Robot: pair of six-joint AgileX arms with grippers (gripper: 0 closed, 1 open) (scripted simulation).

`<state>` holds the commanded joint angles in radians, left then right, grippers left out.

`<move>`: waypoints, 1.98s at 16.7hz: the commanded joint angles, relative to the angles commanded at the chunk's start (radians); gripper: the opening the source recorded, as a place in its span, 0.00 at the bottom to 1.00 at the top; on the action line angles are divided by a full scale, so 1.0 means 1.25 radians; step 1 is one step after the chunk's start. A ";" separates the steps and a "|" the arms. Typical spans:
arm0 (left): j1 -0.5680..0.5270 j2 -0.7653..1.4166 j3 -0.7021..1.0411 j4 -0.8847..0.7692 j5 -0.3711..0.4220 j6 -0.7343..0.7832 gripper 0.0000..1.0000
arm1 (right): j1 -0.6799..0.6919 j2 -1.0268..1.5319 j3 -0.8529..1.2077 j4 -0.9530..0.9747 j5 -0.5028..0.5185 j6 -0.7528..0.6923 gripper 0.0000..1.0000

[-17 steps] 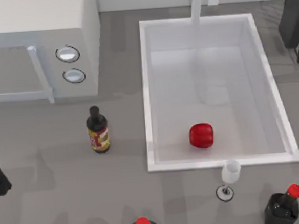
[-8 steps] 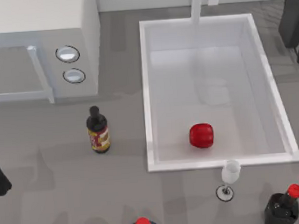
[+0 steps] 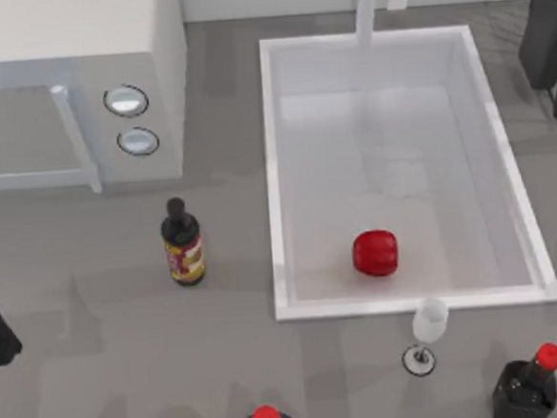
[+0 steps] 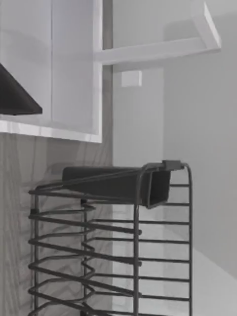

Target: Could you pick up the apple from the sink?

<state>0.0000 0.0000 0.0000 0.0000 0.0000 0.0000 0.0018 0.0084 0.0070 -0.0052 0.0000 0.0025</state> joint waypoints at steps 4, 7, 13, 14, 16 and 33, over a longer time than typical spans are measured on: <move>0.000 0.000 0.000 0.000 0.000 0.000 1.00 | 0.022 0.098 0.082 -0.061 -0.001 0.032 1.00; 0.000 0.000 0.000 0.000 0.000 0.000 1.00 | 0.057 0.240 0.205 -0.148 -0.002 0.080 1.00; 0.000 0.000 0.000 0.000 0.000 0.000 1.00 | 0.156 0.655 0.560 -0.385 -0.004 0.206 1.00; 0.000 0.000 0.000 0.000 0.000 0.000 1.00 | 0.174 0.736 0.627 -0.428 -0.004 0.227 1.00; 0.000 0.000 0.000 0.000 0.000 0.000 1.00 | 0.212 0.903 0.763 -0.513 -0.004 0.267 1.00; 0.000 0.000 0.000 0.000 0.000 0.000 1.00 | 0.415 1.821 1.499 -0.929 0.003 0.431 1.00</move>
<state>0.0000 0.0000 0.0000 0.0000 0.0000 0.0000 0.5206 2.2851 1.8802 -1.1659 0.0039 0.5411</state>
